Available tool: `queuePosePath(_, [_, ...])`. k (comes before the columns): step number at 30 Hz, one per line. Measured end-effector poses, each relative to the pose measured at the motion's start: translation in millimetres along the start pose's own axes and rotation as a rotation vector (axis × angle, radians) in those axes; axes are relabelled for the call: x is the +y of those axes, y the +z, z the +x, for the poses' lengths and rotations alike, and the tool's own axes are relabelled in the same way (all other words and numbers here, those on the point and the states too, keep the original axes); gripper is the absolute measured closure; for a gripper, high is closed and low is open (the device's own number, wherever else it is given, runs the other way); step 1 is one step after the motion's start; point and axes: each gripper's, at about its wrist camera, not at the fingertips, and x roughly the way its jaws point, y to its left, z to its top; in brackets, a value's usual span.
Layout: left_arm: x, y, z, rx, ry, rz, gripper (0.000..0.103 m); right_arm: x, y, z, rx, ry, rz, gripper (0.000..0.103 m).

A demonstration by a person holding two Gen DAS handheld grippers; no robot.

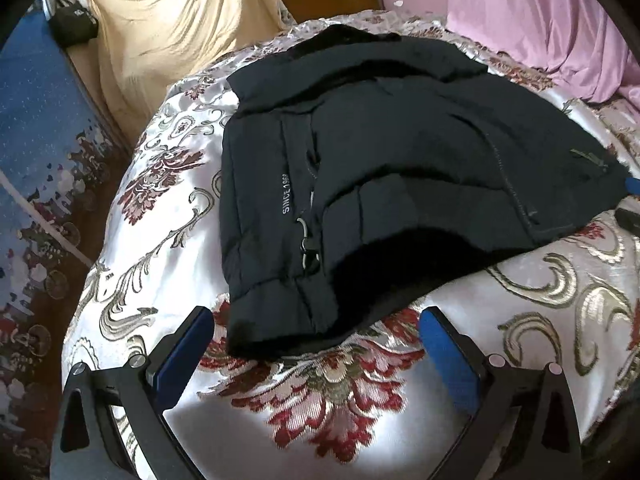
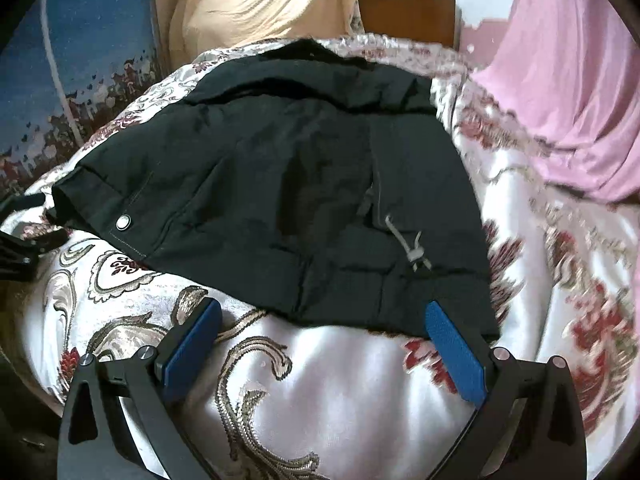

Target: Fold large clothes

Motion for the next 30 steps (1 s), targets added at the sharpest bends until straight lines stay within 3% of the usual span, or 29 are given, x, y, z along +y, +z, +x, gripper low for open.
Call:
queuePosePath(8, [-25.0, 12.3, 10.0, -0.004, 0.112, 0.161, 0.0, -4.8, 6.6, 8.0, 0.058, 0.033, -0.05, 0.002])
queuePosePath(11, [-28.1, 15.5, 9.8, 0.001, 0.101, 0.225, 0.0, -11.0, 15.5, 8.4, 0.097, -0.008, -0.108, 0.002])
queuePosePath(15, [-33.4, 24.4, 10.9, 0.019, 0.053, 0.412, 0.0, -20.1, 22.7, 11.9, 0.196, -0.076, -0.239, 0.002])
queuePosePath(22, [-48.1, 34.6, 18.0, 0.045, 0.032, 0.626, 0.0, -19.3, 44.3, 33.5, 0.404, 0.015, -0.362, 0.002])
queuePosePath(25, [-48.2, 33.3, 19.0, 0.03, 0.033, 0.608, 0.0, -9.4, 53.5, 47.8, 0.421, -0.04, -0.442, 0.002])
queuePosePath(30, [-19.2, 25.7, 22.1, 0.007, -0.067, 0.395, 0.0, 11.4, 59.6, 61.6, 0.351, -0.171, -0.535, 0.002])
